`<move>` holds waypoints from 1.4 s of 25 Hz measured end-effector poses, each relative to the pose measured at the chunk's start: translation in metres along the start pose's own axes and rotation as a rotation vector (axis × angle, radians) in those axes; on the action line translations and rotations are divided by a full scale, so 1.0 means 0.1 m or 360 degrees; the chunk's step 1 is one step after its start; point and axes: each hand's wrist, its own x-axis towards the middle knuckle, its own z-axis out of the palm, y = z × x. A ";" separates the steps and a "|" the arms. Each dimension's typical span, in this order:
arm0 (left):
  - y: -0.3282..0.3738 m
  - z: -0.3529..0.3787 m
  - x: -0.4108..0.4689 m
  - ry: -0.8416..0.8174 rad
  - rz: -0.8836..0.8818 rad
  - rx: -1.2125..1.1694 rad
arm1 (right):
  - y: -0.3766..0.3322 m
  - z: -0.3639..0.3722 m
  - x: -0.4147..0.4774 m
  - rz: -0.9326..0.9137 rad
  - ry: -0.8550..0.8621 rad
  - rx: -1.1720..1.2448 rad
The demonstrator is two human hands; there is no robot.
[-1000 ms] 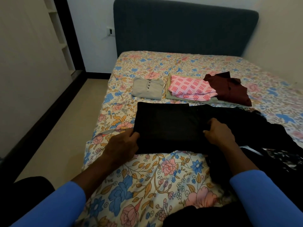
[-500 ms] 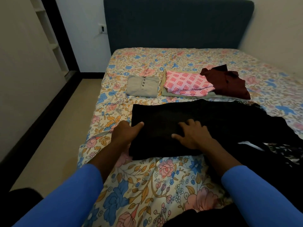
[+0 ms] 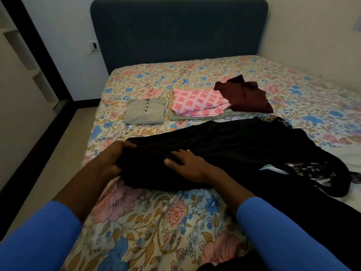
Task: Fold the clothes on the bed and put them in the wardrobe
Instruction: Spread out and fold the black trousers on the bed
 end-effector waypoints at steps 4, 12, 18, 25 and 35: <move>0.38 0.65 -0.24 -0.0321 0.0261 0.0206 | 0.26 -0.84 -0.28 0.0270 0.0381 0.0739; 0.21 3.41 -0.30 -0.0811 0.0300 0.0472 | 1.80 -1.55 -1.41 0.1475 0.1810 0.1446; -0.58 4.30 -0.04 -0.1080 0.0320 0.0309 | 2.03 -1.56 -1.33 0.1251 0.1823 0.2136; -0.99 3.48 0.17 -0.1028 0.1190 0.1721 | 2.07 -1.63 -1.22 0.1213 0.1527 0.1926; -0.74 3.77 0.54 -0.0241 0.0908 0.1107 | 1.86 -1.70 -1.19 0.0617 0.1582 0.2104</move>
